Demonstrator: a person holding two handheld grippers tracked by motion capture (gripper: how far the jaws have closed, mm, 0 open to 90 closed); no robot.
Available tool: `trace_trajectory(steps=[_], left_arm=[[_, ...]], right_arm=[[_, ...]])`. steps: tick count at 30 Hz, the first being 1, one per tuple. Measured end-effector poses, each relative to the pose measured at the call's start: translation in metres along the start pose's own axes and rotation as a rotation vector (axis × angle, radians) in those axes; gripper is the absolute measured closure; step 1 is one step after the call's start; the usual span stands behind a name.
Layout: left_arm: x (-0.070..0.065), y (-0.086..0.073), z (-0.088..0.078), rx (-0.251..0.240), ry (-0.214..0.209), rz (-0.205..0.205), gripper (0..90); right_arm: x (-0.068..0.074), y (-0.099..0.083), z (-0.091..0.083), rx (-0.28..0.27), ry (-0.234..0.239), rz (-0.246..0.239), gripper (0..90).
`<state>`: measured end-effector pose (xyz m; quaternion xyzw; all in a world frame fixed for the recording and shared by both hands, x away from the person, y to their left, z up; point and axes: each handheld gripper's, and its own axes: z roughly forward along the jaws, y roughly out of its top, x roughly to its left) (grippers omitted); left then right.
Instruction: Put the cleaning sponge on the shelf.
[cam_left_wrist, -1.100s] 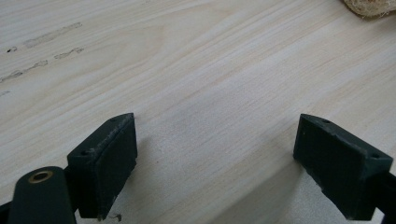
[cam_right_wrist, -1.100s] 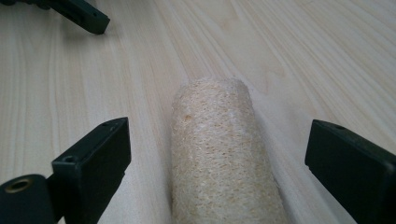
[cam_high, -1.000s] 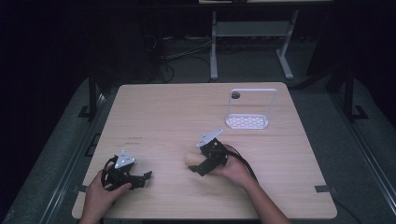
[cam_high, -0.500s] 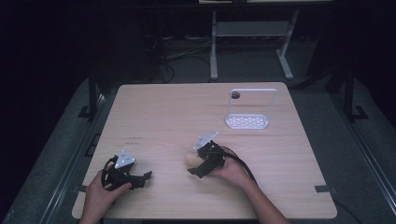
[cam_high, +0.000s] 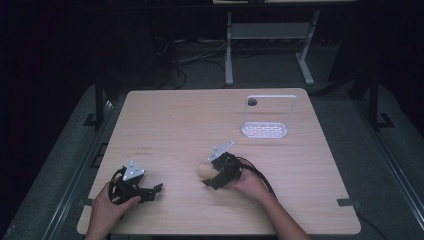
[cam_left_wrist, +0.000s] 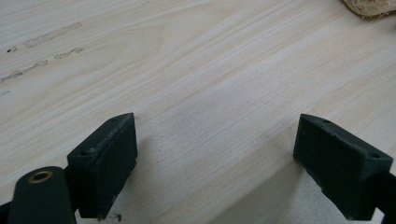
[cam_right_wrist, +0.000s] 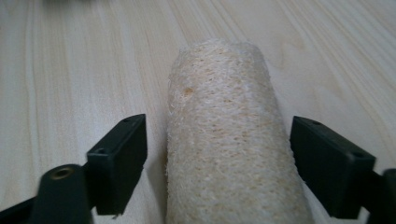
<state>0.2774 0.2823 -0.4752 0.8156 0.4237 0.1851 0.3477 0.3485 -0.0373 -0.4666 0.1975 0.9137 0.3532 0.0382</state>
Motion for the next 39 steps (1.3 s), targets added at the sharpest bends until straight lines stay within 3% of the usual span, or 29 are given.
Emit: trace_trajectory(steps=[15, 24, 39], left_arm=[[0.000, 0.000, 0.000, 0.000, 0.000, 0.000, 13.0], [0.000, 0.000, 0.000, -0.001, 0.001, 0.000, 12.9], [0.000, 0.000, 0.000, 0.000, 0.000, 0.000, 13.0]], right_arm=[[-0.002, -0.004, -0.007, -0.005, -0.003, -0.008, 39.0], [-0.001, -0.003, -0.008, 0.001, -0.003, -0.023, 40.7], [-0.005, -0.003, -0.021, -0.022, -0.037, 0.008, 40.6]])
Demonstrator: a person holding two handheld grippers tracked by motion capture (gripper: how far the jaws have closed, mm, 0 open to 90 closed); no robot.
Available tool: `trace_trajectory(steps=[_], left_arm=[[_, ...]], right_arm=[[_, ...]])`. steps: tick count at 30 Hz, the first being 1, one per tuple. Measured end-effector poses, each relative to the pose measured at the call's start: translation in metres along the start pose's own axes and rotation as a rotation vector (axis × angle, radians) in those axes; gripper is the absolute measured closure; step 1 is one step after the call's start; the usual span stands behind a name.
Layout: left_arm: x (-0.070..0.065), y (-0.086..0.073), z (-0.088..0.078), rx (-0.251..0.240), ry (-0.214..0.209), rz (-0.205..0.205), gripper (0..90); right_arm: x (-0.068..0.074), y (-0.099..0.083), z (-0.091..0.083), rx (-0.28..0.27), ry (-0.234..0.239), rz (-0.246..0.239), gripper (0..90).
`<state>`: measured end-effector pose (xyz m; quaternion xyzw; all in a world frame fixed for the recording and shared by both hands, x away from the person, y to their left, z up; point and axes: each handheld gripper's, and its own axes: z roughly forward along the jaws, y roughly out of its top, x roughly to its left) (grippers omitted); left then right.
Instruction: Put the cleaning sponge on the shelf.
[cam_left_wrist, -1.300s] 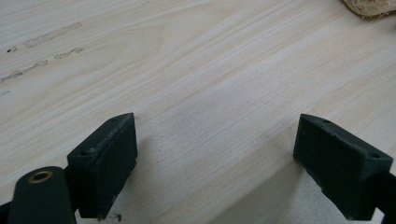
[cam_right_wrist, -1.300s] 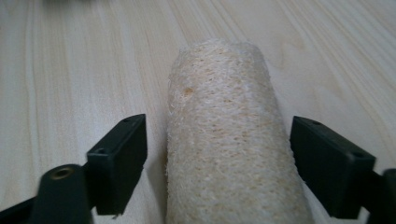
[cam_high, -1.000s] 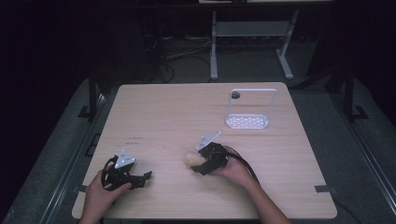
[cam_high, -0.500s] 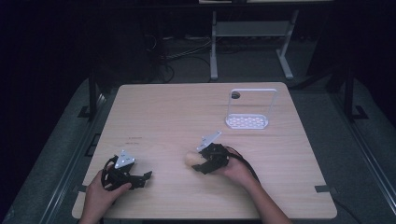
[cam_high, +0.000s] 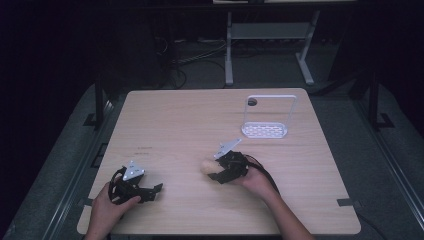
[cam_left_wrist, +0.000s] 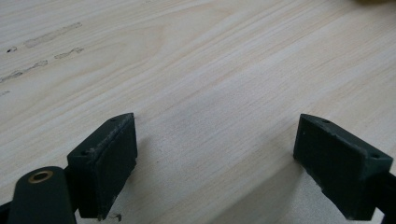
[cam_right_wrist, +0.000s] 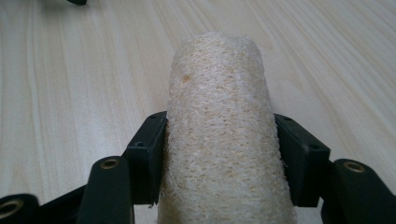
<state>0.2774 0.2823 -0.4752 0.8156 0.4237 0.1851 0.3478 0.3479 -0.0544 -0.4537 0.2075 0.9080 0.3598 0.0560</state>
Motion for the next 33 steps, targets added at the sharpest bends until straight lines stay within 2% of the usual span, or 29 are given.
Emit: trace_trajectory(steps=[33], left_arm=[[0.000, 0.000, 0.000, 0.000, 0.000, 0.000, 13.0]], right_arm=[[-0.021, -0.012, -0.033, -0.034, -0.090, 0.083, 40.7]])
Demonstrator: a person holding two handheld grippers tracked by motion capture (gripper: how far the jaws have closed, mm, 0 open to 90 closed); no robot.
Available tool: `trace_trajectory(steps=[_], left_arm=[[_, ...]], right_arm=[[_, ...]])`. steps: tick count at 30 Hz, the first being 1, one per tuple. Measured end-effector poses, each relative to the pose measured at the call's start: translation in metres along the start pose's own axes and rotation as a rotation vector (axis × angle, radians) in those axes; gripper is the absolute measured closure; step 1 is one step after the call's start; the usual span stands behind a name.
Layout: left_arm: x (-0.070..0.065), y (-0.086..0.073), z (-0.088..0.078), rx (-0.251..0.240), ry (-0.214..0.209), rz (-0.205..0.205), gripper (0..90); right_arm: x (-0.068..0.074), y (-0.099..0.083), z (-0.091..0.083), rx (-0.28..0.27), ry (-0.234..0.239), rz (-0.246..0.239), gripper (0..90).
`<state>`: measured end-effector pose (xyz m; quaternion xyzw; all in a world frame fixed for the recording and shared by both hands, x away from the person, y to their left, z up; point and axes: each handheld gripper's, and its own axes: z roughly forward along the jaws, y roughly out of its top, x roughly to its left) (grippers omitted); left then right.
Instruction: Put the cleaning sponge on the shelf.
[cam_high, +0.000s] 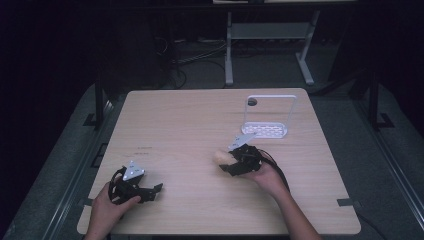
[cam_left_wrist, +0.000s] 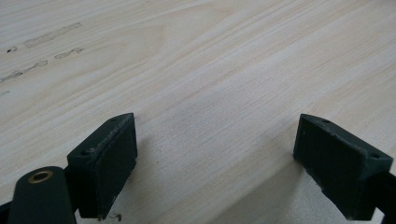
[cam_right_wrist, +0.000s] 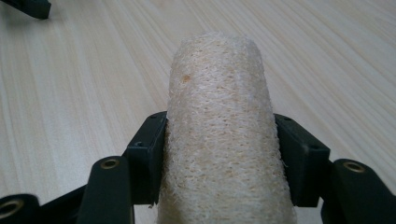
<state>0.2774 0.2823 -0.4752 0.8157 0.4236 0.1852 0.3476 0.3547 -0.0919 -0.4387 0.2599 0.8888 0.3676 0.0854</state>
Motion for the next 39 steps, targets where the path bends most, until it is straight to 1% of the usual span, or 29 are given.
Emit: trace_trajectory(steps=[5, 9, 11, 12, 13, 14, 15, 17, 21, 23, 24, 25, 29, 34, 39], left_arm=[[0.000, 0.000, 0.000, 0.000, 0.000, 0.000, 13.0], [0.000, 0.000, 0.000, 0.000, 0.000, 0.000, 13.0], [0.000, 0.000, 0.000, 0.000, 0.000, 0.000, 13.0], [0.000, 0.000, 0.000, 0.000, 0.000, 0.000, 13.0], [0.000, 0.000, 0.000, 0.000, 0.000, 0.000, 13.0], [0.000, 0.000, 0.000, 0.000, 0.000, 0.000, 12.9], [0.000, 0.000, 0.000, 0.000, 0.000, 0.000, 12.9], [0.000, 0.000, 0.000, -0.001, 0.000, 0.000, 13.0], [0.000, 0.000, 0.000, 0.000, 0.000, 0.001, 13.0], [0.000, 0.000, 0.000, 0.000, 0.000, 0.000, 13.0], [0.000, 0.000, 0.000, 0.000, 0.000, 0.000, 12.9], [0.000, 0.000, 0.000, 0.000, 0.000, 0.000, 13.0], [0.000, 0.000, 0.000, 0.000, 0.000, 0.000, 13.0], [0.000, 0.000, 0.000, 0.000, 0.000, 0.000, 13.0], [0.000, 0.000, 0.000, 0.000, 0.000, 0.000, 12.9]], right_arm=[[-0.004, -0.003, -0.004, -0.003, -0.016, 0.017, 40.7], [-0.007, -0.005, -0.007, -0.003, -0.025, 0.018, 40.7], [-0.009, -0.006, -0.008, -0.006, -0.030, 0.029, 40.8], [-0.010, -0.007, -0.009, -0.003, -0.035, 0.026, 40.8], [-0.011, -0.007, -0.010, -0.008, -0.037, 0.032, 40.8], [-0.012, -0.007, -0.011, -0.004, -0.040, 0.027, 40.8], [-0.012, -0.008, -0.012, -0.011, -0.041, 0.035, 40.8], [-0.014, -0.008, -0.013, -0.009, -0.046, 0.030, 40.8], [-0.019, -0.011, -0.018, -0.014, -0.065, 0.054, 40.8], [-0.021, -0.012, -0.019, -0.014, -0.071, 0.056, 40.8], [-0.024, -0.014, -0.022, -0.014, -0.079, 0.068, 40.8], [-0.025, -0.015, -0.023, -0.016, -0.082, 0.064, 40.8], [-0.030, -0.018, -0.028, -0.024, -0.098, 0.082, 40.8], [-0.036, -0.021, -0.033, -0.026, -0.127, 0.098, 40.9], [-0.042, -0.025, -0.037, -0.025, -0.159, 0.127, 40.9]])
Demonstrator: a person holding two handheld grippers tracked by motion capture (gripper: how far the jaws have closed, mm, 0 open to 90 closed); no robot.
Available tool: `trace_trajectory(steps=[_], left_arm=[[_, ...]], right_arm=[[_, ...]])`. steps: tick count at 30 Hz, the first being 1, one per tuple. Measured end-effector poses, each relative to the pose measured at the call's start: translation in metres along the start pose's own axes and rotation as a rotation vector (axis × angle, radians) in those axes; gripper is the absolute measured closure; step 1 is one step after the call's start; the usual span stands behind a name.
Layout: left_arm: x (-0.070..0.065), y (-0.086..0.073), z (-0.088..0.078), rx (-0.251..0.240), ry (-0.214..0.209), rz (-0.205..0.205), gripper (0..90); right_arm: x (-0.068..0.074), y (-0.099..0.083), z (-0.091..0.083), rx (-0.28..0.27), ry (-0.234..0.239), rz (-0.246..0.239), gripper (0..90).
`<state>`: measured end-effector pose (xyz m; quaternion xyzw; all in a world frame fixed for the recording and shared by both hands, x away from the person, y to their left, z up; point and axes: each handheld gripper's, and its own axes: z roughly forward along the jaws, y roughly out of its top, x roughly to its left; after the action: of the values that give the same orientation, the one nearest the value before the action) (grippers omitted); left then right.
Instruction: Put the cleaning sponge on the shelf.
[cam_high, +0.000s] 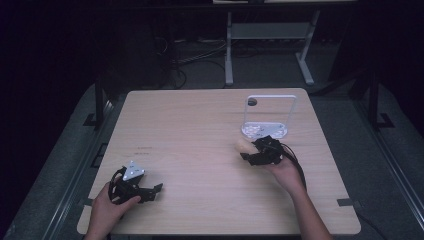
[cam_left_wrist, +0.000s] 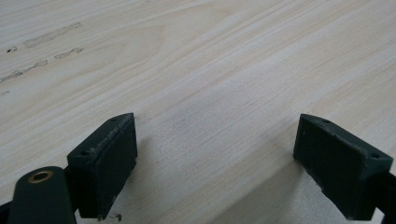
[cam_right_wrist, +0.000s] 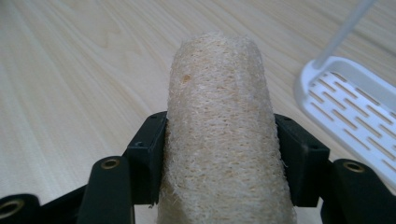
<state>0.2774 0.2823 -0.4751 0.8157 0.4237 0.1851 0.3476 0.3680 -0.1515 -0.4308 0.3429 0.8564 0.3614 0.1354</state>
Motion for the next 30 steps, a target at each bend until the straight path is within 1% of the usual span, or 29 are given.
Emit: trace_trajectory(steps=[3, 4, 5, 6, 7, 11, 13, 23, 24, 25, 30], left_arm=[[0.000, 0.000, 0.000, 0.000, 0.000, 0.000, 13.0], [0.000, 0.000, 0.000, 0.000, 0.000, 0.000, 12.9], [0.000, 0.000, 0.000, -0.001, 0.000, -0.001, 13.0], [0.000, 0.000, 0.000, 0.000, 0.000, 0.000, 13.0], [0.000, 0.000, 0.000, 0.000, 0.000, 0.000, 13.0], [0.000, 0.000, 0.000, 0.000, 0.000, 0.000, 13.0], [0.000, 0.000, 0.000, -0.001, 0.000, 0.000, 13.0], [0.000, 0.000, 0.000, -0.001, 0.000, -0.001, 13.0], [0.000, 0.000, 0.000, 0.000, 0.000, 0.000, 13.0], [0.000, 0.000, 0.000, 0.000, 0.000, -0.001, 13.0], [0.000, 0.000, 0.000, -0.001, 0.000, 0.000, 13.0]], right_arm=[[-0.005, -0.002, -0.002, 0.001, -0.021, 0.013, 40.9], [-0.005, -0.002, -0.002, 0.001, -0.021, 0.013, 40.9], [-0.009, -0.003, -0.002, 0.003, -0.033, 0.023, 40.9], [-0.010, -0.004, -0.002, 0.004, -0.039, 0.031, 40.9], [-0.012, -0.004, -0.002, 0.005, -0.047, 0.029, 40.9], [-0.019, -0.007, -0.002, 0.007, -0.066, 0.053, 40.9], [-0.022, -0.007, -0.002, 0.008, -0.076, 0.058, 40.9], [-0.035, -0.009, -0.003, 0.000, -0.133, 0.100, 40.9], [-0.035, -0.009, -0.003, 0.000, -0.133, 0.100, 40.9], [-0.038, -0.010, -0.003, -0.001, -0.144, 0.111, 40.9], [-0.043, -0.009, -0.002, -0.004, -0.160, 0.124, 40.9]])
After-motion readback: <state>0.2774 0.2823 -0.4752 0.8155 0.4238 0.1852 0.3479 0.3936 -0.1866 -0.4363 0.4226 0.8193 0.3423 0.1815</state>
